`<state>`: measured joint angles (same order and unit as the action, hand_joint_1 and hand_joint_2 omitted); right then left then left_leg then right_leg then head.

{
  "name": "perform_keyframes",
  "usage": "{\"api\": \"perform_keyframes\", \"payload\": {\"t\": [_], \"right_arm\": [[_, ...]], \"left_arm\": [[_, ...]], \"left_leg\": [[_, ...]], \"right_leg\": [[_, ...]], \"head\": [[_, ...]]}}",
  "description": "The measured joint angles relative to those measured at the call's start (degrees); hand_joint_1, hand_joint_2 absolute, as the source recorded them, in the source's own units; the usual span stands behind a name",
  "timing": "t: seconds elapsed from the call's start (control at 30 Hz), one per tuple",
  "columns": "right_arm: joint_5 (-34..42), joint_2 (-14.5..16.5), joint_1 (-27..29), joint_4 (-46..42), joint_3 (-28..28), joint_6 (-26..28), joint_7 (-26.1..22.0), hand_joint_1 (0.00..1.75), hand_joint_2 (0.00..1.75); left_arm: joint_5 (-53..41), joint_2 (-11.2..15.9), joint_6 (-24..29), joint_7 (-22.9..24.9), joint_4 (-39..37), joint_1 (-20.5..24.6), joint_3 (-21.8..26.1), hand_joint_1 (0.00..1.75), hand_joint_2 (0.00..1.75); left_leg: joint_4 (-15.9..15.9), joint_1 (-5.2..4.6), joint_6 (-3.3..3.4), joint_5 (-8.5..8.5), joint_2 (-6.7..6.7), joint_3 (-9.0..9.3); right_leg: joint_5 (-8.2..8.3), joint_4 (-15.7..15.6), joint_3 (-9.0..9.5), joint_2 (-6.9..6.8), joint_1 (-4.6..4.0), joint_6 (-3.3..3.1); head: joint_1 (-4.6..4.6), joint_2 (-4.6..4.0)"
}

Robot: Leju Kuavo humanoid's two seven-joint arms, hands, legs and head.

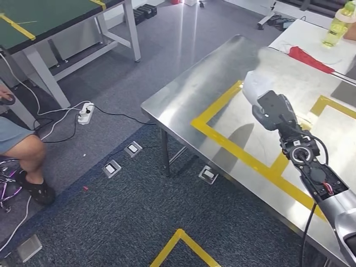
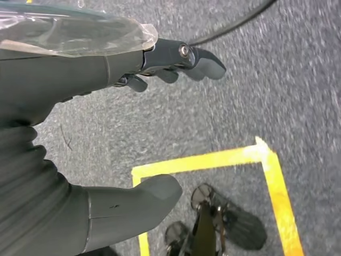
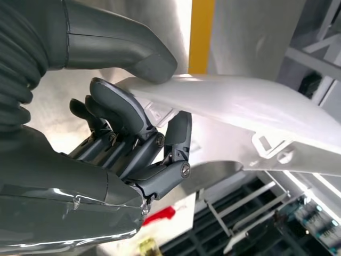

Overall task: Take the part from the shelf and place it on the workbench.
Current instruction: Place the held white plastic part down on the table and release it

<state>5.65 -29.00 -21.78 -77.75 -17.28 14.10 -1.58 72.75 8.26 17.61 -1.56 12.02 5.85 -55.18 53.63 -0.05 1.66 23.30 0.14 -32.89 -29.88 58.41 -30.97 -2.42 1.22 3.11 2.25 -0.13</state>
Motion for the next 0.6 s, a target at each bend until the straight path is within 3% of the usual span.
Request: {"api": "perform_keyframes", "payload": {"t": [0.07, 0.1, 0.13, 0.17, 0.2, 0.27, 0.33, 0.4, 0.43, 0.5, 0.57, 0.6], "right_arm": [[-0.2, -0.9, 0.9, 0.1, 1.5, 0.4, 0.2, 1.75, 1.75], [-0.2, -1.2, 1.3, 0.2, 2.2, 0.5, 0.3, 1.75, 1.75], [-0.2, -1.5, 1.7, 0.3, 2.8, 0.5, 0.4, 1.75, 1.75], [-0.2, -1.8, 2.1, 0.5, 3.3, 0.5, 0.4, 1.75, 1.75], [-0.2, -2.1, 2.4, 0.6, 3.8, 0.5, 0.5, 1.75, 1.75], [-0.2, -2.6, 2.6, 0.9, 4.8, 0.6, 0.5, 1.75, 1.75], [-0.1, -2.9, 2.9, 1.3, 5.9, 0.8, 0.5, 1.75, 1.75], [0.0, -3.1, 3.3, 1.7, 6.6, 1.1, 0.4, 1.75, 1.75], [0.2, -3.1, 3.3, 1.9, 6.9, 1.3, 0.3, 1.75, 1.75], [0.5, -3.3, 3.5, 2.3, 7.7, 1.7, 0.0, 1.75, 1.75], [0.9, -3.5, 3.7, 2.8, 8.6, 2.2, -0.1, 1.75, 1.75], [1.0, -3.6, 3.8, 3.1, 9.0, 2.3, -0.2, 1.75, 1.75]], "left_arm": [[0.1, 0.0, 0.0, 0.0, 0.0, 0.0, 0.0, 0.00, 1.75], [0.1, 0.0, 0.1, -0.1, 0.0, 0.0, 0.0, 0.00, 1.75], [0.2, -0.1, 0.1, -0.1, 0.0, 0.0, 0.0, 0.00, 1.75], [0.3, -0.1, 0.1, -0.2, 0.0, 0.0, 0.0, 0.00, 1.75], [0.4, -0.2, 0.1, -0.2, 0.0, 0.0, 0.0, 0.00, 1.75], [0.5, -0.3, 0.1, -0.2, 0.0, 0.1, 0.0, 0.00, 1.75], [0.6, -0.4, 0.1, -0.2, 0.0, 0.1, 0.0, 0.00, 1.75], [0.7, -0.4, 0.1, -0.2, 0.0, 0.0, 0.0, 0.00, 1.75], [0.8, -0.4, 0.0, -0.2, 0.0, -0.1, 0.0, 0.00, 1.75], [0.8, -0.4, -0.1, -0.4, 0.0, -0.1, 0.0, 0.00, 1.75], [0.8, -0.5, -0.3, -0.5, 0.0, 0.1, 0.0, 0.00, 1.75], [0.8, -0.5, -0.3, -0.6, 0.0, 0.1, 0.0, 0.00, 1.75]], "left_leg": [[0.0, -0.01, 0.34, 0.01, -0.80, 0.03], [0.0, -0.05, 0.40, 0.02, -1.31, 0.06], [0.0, -0.10, 0.42, 0.04, -1.84, 0.10], [0.1, -0.13, 0.40, 0.05, -2.43, 0.17], [0.2, -0.13, 0.35, 0.09, -2.99, 0.26], [0.6, -0.22, 0.06, 0.27, -4.11, 0.20], [0.9, -0.25, -0.42, 0.27, -5.13, -0.23], [0.8, -0.14, -1.02, -0.02, -6.14, -0.54], [1.0, -0.11, -1.29, 0.13, -6.05, -0.65], [4.4, -0.19, -1.79, 2.26, -4.05, -2.28], [12.4, -0.16, -2.14, 6.19, -1.49, -6.11], [16.3, -0.12, -2.23, 7.64, -0.95, -8.02]], "right_leg": [[-3.97, 8.3, -3.78, 1.67, -0.02, 0.12], [-5.20, 12.0, -5.61, 2.00, -0.05, 0.17], [-5.29, 13.7, -6.60, 2.17, -0.08, 0.20], [-4.21, 13.0, -6.53, 2.26, -0.08, 0.17], [-2.10, 9.9, -5.26, 2.44, -0.03, 0.11], [1.93, 1.3, -1.56, 4.31, 0.28, 0.12], [3.28, -3.1, 0.33, 5.96, 0.40, 0.06], [3.33, -3.4, 0.46, 5.47, 0.26, -0.39], [3.47, -3.6, 0.59, 4.95, 0.29, -0.73], [3.77, -4.0, 0.82, 3.92, 0.37, -1.56], [3.82, -4.1, 0.81, 2.99, 0.10, -2.01], [3.81, -4.1, 0.76, 2.56, -0.02, -2.07]], "head": [[0.57, 0.00], [0.85, 0.00], [1.03, 0.00], [1.13, 0.00], [1.25, 0.00], [1.52, 0.00], [1.42, 0.00], [1.11, 0.00], [0.96, 0.00], [0.29, 0.00], [-0.28, 0.00], [-0.38, -0.01]]}}
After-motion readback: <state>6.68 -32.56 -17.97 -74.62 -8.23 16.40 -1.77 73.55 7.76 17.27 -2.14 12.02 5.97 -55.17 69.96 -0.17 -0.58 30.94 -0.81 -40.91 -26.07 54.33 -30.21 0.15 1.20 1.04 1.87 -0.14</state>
